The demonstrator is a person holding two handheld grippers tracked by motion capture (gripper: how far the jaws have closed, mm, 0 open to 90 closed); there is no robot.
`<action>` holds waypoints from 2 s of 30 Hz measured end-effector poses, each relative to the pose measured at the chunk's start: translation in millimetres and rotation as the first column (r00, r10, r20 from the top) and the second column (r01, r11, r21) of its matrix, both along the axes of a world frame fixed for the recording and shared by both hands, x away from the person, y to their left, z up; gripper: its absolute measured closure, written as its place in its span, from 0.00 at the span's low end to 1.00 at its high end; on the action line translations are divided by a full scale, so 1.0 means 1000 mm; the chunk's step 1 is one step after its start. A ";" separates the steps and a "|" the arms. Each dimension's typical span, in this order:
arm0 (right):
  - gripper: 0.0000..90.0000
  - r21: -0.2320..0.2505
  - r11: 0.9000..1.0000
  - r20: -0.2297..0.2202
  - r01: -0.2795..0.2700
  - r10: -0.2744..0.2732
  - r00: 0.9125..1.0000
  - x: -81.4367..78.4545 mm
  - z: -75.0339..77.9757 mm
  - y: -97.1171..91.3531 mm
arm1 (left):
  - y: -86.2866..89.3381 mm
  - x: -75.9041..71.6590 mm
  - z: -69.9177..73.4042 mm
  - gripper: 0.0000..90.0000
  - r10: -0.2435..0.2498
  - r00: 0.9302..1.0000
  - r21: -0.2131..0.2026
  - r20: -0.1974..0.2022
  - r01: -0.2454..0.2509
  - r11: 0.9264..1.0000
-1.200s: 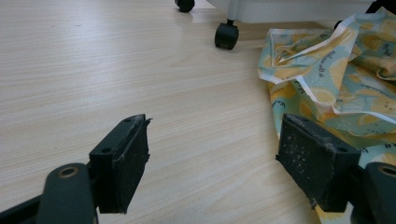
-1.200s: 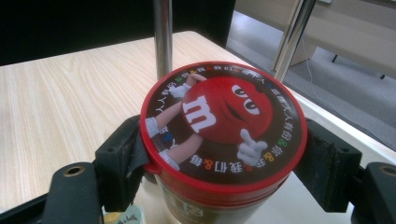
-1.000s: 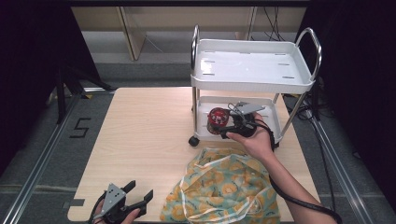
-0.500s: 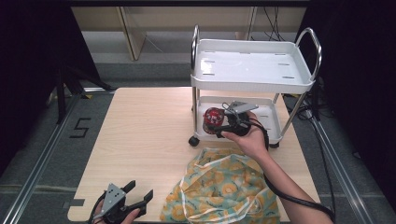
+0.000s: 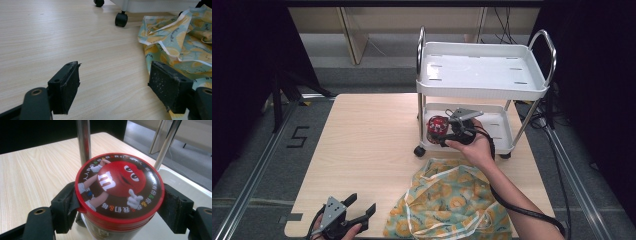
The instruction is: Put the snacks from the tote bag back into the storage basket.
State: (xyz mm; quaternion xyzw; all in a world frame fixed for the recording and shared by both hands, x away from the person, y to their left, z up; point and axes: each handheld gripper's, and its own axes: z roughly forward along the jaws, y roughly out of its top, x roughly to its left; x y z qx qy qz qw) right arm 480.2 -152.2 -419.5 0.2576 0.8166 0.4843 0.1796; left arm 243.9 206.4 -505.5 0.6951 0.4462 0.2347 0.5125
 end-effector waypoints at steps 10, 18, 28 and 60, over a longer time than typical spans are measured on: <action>0.29 -0.011 1.000 -0.018 0.014 -0.014 1.000 0.007 -0.007 0.001 | 0.000 0.000 0.000 0.27 -0.005 1.000 -0.001 0.003 0.005 1.000; 0.29 -0.022 1.000 -0.028 0.019 -0.020 0.999 0.011 -0.012 0.002 | 0.000 0.001 0.000 0.27 -0.012 1.000 0.004 0.007 0.012 1.000; 0.29 -0.026 1.000 -0.031 0.014 -0.014 0.999 0.012 -0.015 0.006 | 0.000 0.001 0.000 0.27 -0.012 1.000 0.004 0.008 0.012 1.000; 0.29 -0.043 0.998 -0.057 0.034 -0.037 0.998 0.016 -0.026 0.006 | 0.000 0.001 0.000 0.27 -0.007 1.000 -0.003 0.002 0.007 1.000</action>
